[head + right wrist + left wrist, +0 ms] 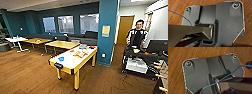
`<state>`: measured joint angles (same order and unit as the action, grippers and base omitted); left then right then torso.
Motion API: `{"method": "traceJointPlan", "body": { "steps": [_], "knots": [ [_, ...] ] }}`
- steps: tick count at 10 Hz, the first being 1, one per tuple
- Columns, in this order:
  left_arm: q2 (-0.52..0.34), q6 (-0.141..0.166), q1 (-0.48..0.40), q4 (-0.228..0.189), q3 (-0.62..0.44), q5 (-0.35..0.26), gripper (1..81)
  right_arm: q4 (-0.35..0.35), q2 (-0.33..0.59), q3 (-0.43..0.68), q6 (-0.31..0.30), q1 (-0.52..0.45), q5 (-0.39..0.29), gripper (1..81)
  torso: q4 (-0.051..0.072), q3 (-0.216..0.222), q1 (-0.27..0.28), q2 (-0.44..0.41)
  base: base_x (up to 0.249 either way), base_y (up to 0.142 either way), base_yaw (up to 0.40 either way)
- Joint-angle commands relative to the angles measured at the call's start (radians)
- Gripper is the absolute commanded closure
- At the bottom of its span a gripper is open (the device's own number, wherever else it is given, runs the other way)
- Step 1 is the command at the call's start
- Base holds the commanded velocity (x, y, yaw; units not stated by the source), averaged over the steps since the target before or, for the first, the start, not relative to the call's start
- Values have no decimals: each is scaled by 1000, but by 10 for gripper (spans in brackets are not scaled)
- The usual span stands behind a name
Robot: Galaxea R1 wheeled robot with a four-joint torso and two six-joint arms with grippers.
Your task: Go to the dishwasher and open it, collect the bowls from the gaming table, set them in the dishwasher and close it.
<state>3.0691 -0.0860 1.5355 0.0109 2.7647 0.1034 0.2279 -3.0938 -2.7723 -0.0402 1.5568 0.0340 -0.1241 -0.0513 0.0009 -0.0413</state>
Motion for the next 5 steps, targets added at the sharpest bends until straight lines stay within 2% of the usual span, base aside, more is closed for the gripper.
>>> {"method": "traceJointPlan", "body": {
  "steps": [1, 5],
  "knots": [
    [-3, -8, -45, 3, 1, -51, 10, -1, -5, 7, 3, -45, -48, 10, 0, 0, 0, 0, 147, 79, 0],
    [-3, -8, -45, 4, 1, -50, 10, -1, -4, 2, 3, -43, -46, 10, 0, 0, 0, 0, 161, 79, 0]
  ]
}}
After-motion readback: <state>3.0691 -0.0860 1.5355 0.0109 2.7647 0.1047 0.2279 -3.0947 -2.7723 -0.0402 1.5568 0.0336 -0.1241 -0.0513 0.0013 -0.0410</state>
